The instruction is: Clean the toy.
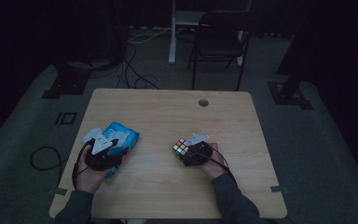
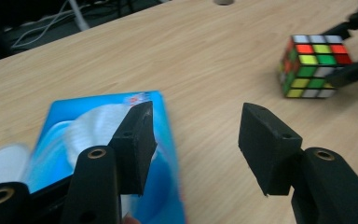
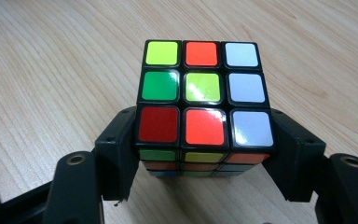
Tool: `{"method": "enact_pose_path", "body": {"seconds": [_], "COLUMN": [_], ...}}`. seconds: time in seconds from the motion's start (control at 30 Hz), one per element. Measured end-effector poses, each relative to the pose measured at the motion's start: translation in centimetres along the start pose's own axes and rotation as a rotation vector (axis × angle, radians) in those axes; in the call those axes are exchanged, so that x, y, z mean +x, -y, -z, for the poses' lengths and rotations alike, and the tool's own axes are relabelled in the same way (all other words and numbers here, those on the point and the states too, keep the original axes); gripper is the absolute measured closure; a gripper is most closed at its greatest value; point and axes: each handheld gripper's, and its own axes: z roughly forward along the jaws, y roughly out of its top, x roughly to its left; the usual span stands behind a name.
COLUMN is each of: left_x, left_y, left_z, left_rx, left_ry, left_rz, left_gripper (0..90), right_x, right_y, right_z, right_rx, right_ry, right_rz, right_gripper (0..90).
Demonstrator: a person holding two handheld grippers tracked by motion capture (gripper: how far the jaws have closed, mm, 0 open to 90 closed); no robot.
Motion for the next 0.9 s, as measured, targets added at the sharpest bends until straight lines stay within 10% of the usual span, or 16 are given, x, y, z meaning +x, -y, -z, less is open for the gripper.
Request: {"method": "enact_pose_path", "body": {"seconds": [0.43,0.67,0.9], "left_x": [2.4,3.1,2.4], "left_y": [1.3,1.1,-0.6], "left_z": [-1.9,-2.7,-1.8], "left_rx": [0.108,0.157,0.094], "left_ry": [-0.169,-0.161,-0.129], "left_rz": [-0.009,0.015,0.012], "left_gripper": [49.1,82.4,88.7], "right_x": [0.4,0.3,0.3], "right_y": [0.0,0.1,0.0], "right_z": [-0.2,-0.2,-0.1], "right_rx": [-0.003,-0.006,-0.010], "right_ry": [-0.010,-0.011,-0.007], "right_rz": [0.011,0.005,0.003], "right_gripper": [34.3,34.3,34.3]}}
